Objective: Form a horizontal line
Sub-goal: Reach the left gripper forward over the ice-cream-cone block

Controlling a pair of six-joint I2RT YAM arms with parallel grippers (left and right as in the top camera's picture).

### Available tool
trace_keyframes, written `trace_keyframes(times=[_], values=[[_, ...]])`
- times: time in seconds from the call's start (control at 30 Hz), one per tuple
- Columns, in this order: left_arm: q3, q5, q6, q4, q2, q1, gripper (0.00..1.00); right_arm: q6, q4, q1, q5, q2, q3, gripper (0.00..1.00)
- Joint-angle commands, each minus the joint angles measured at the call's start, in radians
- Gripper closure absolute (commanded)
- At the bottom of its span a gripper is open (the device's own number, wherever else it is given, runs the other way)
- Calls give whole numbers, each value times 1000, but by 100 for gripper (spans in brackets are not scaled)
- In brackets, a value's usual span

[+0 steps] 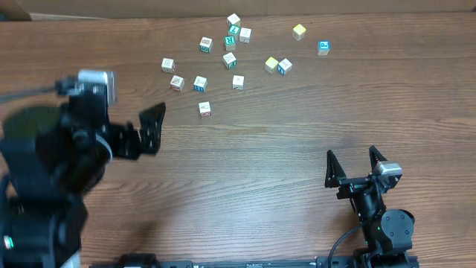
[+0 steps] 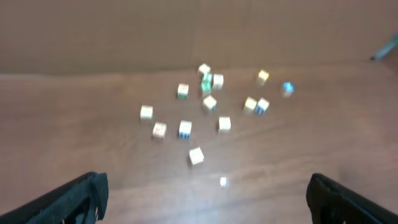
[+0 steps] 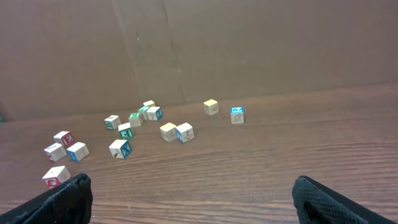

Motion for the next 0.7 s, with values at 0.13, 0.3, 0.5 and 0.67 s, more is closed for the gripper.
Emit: trace_keyframes(times=[0.13, 0.3, 0.5, 0.67], values=[[453, 27, 9, -262, 391, 0, 0, -7, 5, 3, 2, -5, -10, 0], [484, 61, -56, -278, 545, -1, 0, -7, 5, 3, 2, -5, -10, 0], [484, 119, -176, -261, 661, -1, 0, -7, 5, 3, 2, -5, -10, 0], [484, 132, -217, -270, 712, -2, 96, -7, 5, 3, 2, -5, -10, 0]])
